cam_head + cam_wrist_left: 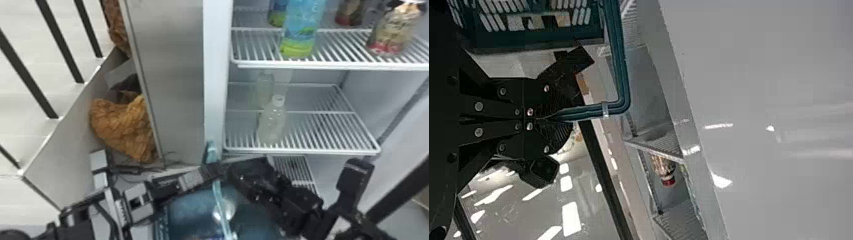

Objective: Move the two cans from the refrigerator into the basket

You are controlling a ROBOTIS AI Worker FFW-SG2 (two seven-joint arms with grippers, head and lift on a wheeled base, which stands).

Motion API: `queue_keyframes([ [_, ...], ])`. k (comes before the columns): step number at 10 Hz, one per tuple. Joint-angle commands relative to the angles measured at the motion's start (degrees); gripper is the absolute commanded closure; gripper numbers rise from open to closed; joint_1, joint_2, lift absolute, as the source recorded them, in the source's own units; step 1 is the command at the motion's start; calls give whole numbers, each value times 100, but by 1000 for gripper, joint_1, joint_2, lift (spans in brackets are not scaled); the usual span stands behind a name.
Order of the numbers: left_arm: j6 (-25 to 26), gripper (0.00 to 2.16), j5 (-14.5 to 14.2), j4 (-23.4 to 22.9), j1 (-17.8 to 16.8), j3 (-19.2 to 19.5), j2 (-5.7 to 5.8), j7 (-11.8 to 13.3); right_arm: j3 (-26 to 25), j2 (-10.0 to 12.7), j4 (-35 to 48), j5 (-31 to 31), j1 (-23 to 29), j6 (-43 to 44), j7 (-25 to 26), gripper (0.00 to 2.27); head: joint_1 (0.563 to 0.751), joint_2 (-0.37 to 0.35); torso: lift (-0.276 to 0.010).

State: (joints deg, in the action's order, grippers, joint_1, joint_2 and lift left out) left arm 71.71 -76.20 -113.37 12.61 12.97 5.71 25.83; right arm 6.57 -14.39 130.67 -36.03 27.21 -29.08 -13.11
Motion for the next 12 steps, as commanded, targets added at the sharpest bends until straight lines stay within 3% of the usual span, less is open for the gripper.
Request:
queue_keyframes([
  [1, 0, 1210, -1, -4, 18, 5, 0, 1, -200, 59, 18, 27, 35, 194, -8, 99, 695, -17, -219],
  [7, -14, 1210, -24, -4, 60, 28, 0, 1, -1251, 516, 524, 633, 1090, 1094, -87, 107, 695, -139, -219],
  [12, -14, 1210, -36, -18, 74, 39, 9, 1, -2588, 1044, 721, 1124, 1807, 1741, -605, 111, 695, -295, -219],
])
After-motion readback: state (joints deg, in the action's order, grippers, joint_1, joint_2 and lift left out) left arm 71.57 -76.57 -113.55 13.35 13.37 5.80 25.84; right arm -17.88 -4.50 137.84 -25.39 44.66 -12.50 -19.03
